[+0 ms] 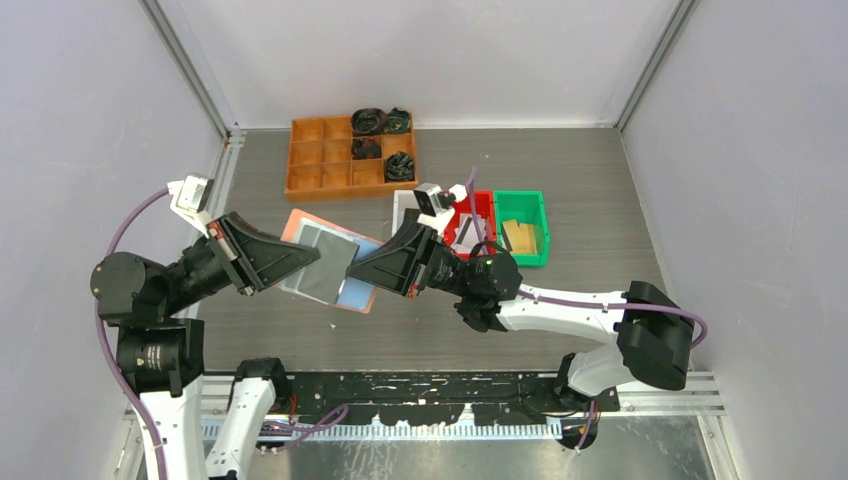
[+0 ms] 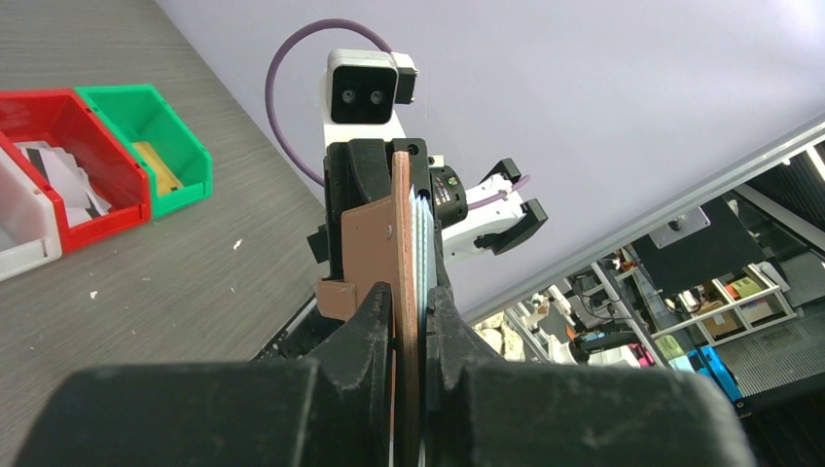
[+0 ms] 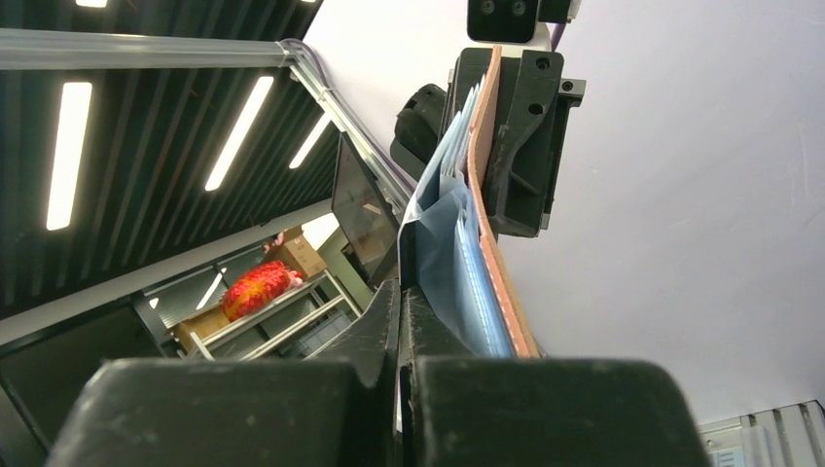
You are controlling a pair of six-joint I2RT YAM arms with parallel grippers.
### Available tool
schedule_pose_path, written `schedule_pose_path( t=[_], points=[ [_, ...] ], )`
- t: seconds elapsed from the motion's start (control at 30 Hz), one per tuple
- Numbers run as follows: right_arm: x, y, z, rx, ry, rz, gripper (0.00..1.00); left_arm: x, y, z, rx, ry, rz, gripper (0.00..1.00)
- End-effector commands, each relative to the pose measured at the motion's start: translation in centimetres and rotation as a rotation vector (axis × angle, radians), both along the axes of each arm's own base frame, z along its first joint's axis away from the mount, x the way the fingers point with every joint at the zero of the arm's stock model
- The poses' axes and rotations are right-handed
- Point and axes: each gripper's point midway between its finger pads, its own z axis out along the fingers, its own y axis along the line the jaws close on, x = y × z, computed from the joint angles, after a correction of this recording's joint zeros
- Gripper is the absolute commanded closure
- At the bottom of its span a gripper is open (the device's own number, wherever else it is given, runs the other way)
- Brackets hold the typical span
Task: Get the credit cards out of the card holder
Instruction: Remove the credit card from the card holder.
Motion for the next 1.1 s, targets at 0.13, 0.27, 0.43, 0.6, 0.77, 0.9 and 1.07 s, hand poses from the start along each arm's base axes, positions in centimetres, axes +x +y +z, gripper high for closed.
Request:
schedule_pose_path(
  t=[0.13,0.27,0.43,0.6,0.77,0.9,1.07],
  points=[
    [-0.9,-3.0,1.7,0.097,-0.034,-0.041,0.99,0.0,0.1,1.8,0.007,-0.082,0.027,1.00],
    [-0.6,-3.0,1.2,0.074,-0.018,-0.056,0.99,0.1,0.2,2.0,0.007,-0.088,0.035,1.00],
    [-0.7,-2.6,1.6,0.068,-0.028,-0.043,0.99,0.2,0.2,1.9,0.007,-0.086,0.038,1.00],
    [-1.0,-1.9,2.1,0.075,-0.028,0.003,0.74,0.2,0.2,1.7,0.009,-0.087,0.040,1.00],
    [-0.8,-1.6,2.3,0.091,-0.021,0.014,0.57,0.2,0.2,1.8,0.011,-0.089,0.037,1.00],
    [-0.3,-1.2,2.1,0.076,-0.010,-0.005,0.56,0.1,0.2,1.8,0.010,-0.089,0.036,1.00],
    [0.3,-1.0,1.8,0.054,0.005,-0.043,0.77,0.0,0.2,1.8,0.011,-0.091,0.034,1.00]
  ],
)
